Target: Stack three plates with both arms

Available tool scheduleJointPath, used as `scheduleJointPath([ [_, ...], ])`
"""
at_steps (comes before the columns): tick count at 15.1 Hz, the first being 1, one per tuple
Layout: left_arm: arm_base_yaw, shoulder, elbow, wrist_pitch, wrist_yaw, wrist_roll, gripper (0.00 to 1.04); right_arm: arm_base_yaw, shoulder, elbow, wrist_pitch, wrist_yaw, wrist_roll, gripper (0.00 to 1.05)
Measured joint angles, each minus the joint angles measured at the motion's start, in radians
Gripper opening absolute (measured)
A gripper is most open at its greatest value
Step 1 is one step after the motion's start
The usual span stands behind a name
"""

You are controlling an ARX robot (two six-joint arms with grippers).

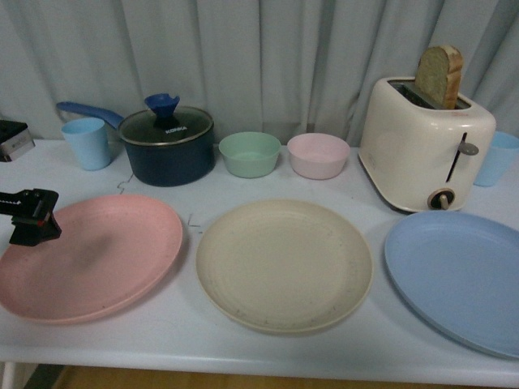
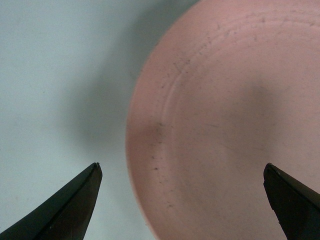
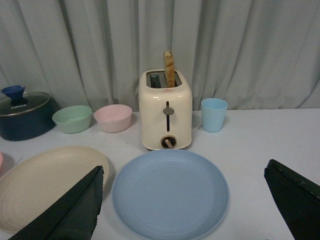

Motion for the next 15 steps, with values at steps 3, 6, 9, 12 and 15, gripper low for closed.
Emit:
scheduleJointPath([
  [3, 0.026, 0.093, 0.109, -0.065, 0.037, -0.014, 0.98, 0.000, 0.000, 0.000, 0.000, 0.000, 0.000, 0.98],
  [6, 0.037, 0.166, 0.183, -0.058, 0.035, -0.034, 0.98, 0.000, 0.000, 0.000, 0.000, 0.000, 0.000, 0.98],
  [9, 0.044, 0.224, 0.237, -0.084, 0.015, -0.025, 0.89, 0.000, 0.000, 0.000, 0.000, 0.000, 0.000, 0.98],
  [12, 0.050, 0.256, 0.255, -0.104, 0.008, -0.010, 0.57, 0.000, 0.000, 0.000, 0.000, 0.000, 0.000, 0.98],
  [15, 0.056, 0.260, 0.264, -0.107, 0.023, -0.010, 0.23, 0.000, 0.000, 0.000, 0.000, 0.000, 0.000, 0.98],
])
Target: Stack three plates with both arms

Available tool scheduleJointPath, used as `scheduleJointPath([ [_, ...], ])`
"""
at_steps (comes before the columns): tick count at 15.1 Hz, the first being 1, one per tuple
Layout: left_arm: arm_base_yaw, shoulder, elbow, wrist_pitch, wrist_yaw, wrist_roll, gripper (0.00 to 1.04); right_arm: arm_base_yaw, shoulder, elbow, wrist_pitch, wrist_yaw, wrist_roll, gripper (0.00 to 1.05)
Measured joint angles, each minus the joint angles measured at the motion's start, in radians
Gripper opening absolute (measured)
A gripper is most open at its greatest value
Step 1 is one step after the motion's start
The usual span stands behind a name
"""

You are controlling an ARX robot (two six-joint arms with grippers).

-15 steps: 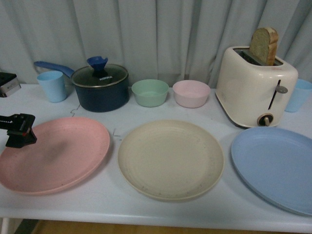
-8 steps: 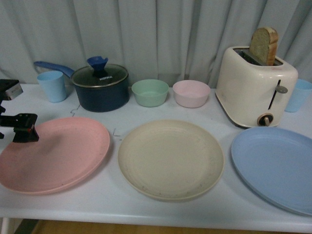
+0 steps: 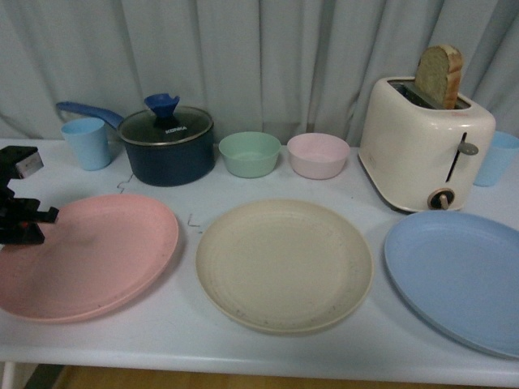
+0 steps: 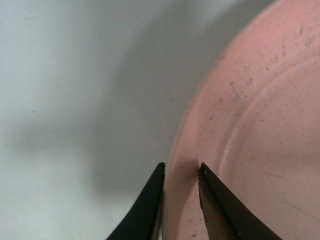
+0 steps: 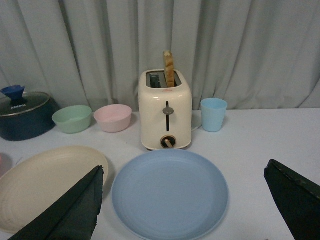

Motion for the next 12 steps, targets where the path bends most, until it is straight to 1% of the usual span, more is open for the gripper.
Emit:
scheduleJointPath([
  [1, 0.012, -0.001, 0.005, 0.000, 0.024, -0.001, 0.13, 0.000, 0.000, 0.000, 0.000, 0.000, 0.000, 0.98],
  [3, 0.029, -0.012, 0.006, -0.008, 0.066, -0.008, 0.04, 0.000, 0.000, 0.000, 0.000, 0.000, 0.000, 0.98],
  [8, 0.058, -0.111, -0.027, -0.019, 0.064, -0.037, 0.03, 0.000, 0.000, 0.000, 0.000, 0.000, 0.000, 0.98],
  [12, 0.101, -0.292, -0.058, -0.029, 0.066, -0.060, 0.03, 0.000, 0.000, 0.000, 0.000, 0.000, 0.000, 0.98],
])
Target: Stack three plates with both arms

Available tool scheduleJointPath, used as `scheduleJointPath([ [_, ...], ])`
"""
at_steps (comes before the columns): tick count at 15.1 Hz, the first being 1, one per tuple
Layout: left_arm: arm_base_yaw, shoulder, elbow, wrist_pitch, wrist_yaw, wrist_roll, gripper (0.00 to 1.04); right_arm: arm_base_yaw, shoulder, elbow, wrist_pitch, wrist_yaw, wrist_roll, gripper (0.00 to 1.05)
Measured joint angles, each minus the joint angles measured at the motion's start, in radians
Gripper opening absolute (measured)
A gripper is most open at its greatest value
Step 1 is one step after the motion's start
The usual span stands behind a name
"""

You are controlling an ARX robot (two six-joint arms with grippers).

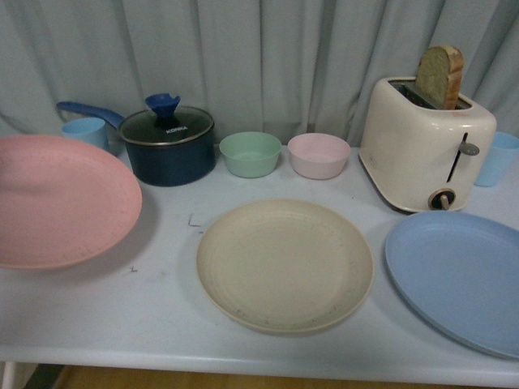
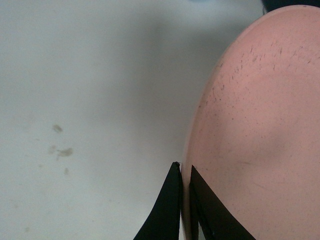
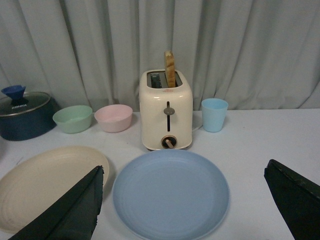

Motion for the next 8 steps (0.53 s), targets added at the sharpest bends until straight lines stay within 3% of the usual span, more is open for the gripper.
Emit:
scheduleJointPath([
  [4, -0.063, -0.205, -0.069, 0.028, 0.052, -0.083, 0.03, 0.000, 0.000, 0.000, 0.000, 0.000, 0.000, 0.98],
  [8, -0.290, -0.288, -0.135, 0.067, 0.047, -0.164, 0.03, 0.000, 0.000, 0.000, 0.000, 0.000, 0.000, 0.98],
])
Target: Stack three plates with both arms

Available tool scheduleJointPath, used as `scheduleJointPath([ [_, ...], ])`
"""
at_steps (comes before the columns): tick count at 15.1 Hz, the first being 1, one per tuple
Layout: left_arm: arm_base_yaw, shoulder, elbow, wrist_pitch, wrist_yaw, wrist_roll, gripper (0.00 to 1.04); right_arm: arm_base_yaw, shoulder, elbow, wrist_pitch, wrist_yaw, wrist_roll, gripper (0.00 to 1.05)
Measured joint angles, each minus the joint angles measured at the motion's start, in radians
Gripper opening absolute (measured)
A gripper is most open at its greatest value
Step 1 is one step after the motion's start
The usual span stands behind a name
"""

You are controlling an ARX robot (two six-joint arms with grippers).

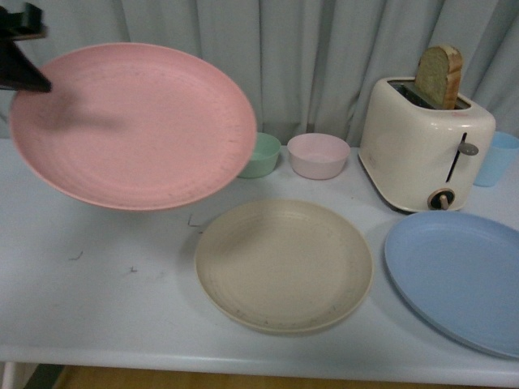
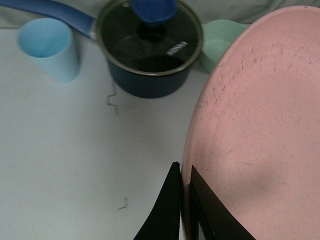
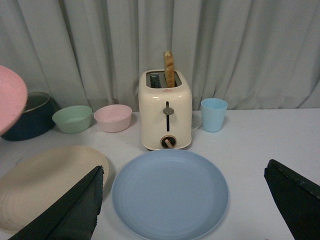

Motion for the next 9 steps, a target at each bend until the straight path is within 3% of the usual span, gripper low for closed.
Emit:
scheduleJointPath([
  [4, -0.214, 0.118, -0.006, 0.058, -0.034, -0.110, 0.03, 0.000, 0.000, 0.000, 0.000, 0.000, 0.000, 0.98],
  [9, -0.277, 0.296, 0.055, 0.056, -0.082, -0.173, 0.03, 0.000, 0.000, 0.000, 0.000, 0.000, 0.000, 0.98],
])
